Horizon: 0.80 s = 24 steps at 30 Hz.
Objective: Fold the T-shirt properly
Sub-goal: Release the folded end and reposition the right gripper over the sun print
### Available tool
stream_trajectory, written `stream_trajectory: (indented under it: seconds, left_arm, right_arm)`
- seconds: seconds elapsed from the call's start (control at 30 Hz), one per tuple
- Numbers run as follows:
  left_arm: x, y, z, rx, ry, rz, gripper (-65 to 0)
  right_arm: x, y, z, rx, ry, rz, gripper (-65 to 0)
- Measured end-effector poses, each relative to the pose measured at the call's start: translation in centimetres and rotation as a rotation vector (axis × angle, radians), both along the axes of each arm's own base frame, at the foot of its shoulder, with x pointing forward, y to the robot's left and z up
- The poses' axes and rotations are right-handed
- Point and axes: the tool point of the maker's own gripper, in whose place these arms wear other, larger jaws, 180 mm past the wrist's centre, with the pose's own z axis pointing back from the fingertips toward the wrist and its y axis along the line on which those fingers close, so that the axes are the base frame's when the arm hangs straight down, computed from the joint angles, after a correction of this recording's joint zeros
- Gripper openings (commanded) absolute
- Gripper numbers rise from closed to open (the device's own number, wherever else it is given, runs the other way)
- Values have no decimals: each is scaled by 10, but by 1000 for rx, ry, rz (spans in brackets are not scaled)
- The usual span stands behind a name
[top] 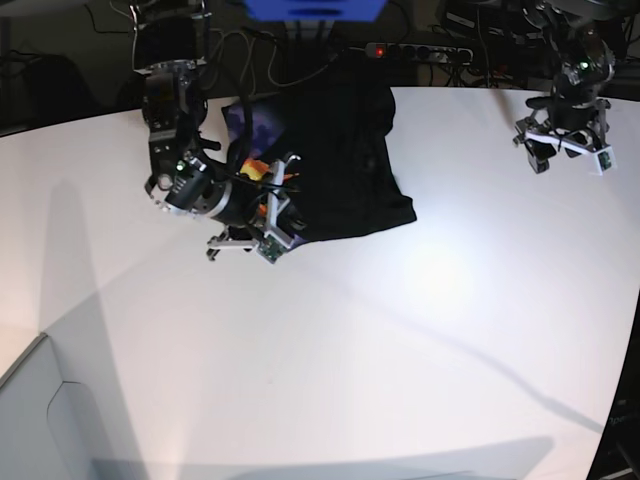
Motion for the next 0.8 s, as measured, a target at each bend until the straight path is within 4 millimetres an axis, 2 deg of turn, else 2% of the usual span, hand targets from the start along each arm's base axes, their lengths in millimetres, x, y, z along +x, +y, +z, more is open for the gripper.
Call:
stream_trajectory:
  seconds: [0.1,0.43,0.57,0.67,0.73,0.8]
  left_arm:
    - [0,0,0,-1,-1,1,-245]
    - [0,0,-1,-3,2,2,-245]
    - [0,0,-1,-3,2,2,-244]
    - [0,-2,-2,-9,0,1,-244]
    - [0,-6,-3,-23,-8,9,-244]
    - [-3,-10,-7,-37,5,15,-244]
  right_arm:
    - [4,-4,-8,2,16,-7,-650]
    - [18,-55,-10,-3,-1,-142,-646]
    - [20,-65,-10,-4,0,-175,-645]
    - [5,-69,7,-31,-55,-178,-642]
    - [-9,-65,28,-13,-114,-171,-642]
    - [-23,-58,40,-1,-139,-164,-642]
